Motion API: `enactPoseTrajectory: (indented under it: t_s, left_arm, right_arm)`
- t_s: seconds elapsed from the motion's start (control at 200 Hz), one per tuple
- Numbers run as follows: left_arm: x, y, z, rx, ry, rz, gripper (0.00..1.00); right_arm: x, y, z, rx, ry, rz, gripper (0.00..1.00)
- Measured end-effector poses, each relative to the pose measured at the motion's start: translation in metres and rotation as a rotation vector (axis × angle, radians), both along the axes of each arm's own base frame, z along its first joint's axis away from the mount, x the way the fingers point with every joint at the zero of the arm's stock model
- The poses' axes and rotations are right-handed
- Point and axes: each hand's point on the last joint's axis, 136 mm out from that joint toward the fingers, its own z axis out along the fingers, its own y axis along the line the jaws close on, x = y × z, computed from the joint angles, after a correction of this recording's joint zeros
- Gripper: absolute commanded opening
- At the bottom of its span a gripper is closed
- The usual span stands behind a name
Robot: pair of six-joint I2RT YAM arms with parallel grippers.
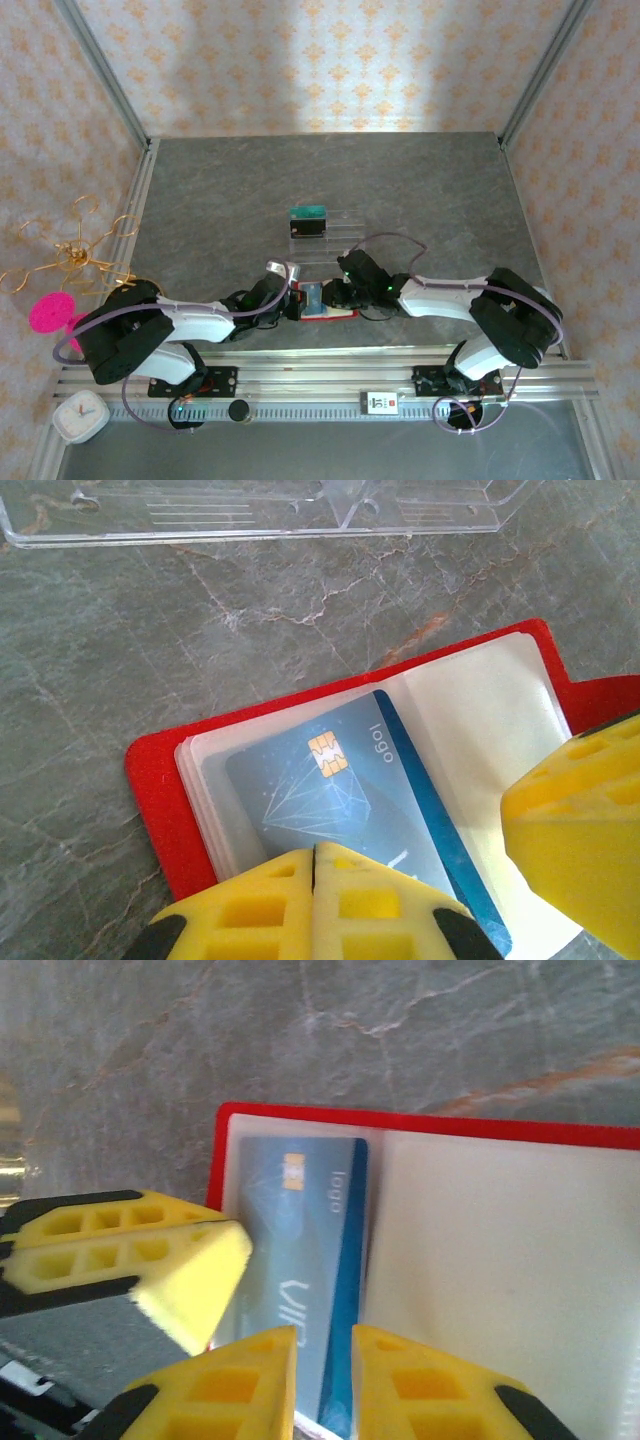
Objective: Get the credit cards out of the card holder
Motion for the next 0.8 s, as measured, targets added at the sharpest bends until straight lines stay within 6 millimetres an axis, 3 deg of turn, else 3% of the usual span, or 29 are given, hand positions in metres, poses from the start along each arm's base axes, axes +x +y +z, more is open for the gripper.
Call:
enactPoseTrajectory:
  t_s: [0.265,0.801]
  left_arm:
    - [0.0,0.0,0.0,0.0,0.0,0.0,0.0]
    - [0.0,0.0,-0.001,0.0,0.0,0.0,0.0]
  right_arm:
    - [-0.003,0.005,-0.013,0.001,0.037,0.026,0.2]
    - [-0.001,-0.002,-0.016,0.001,0.042,-0.001,0.2]
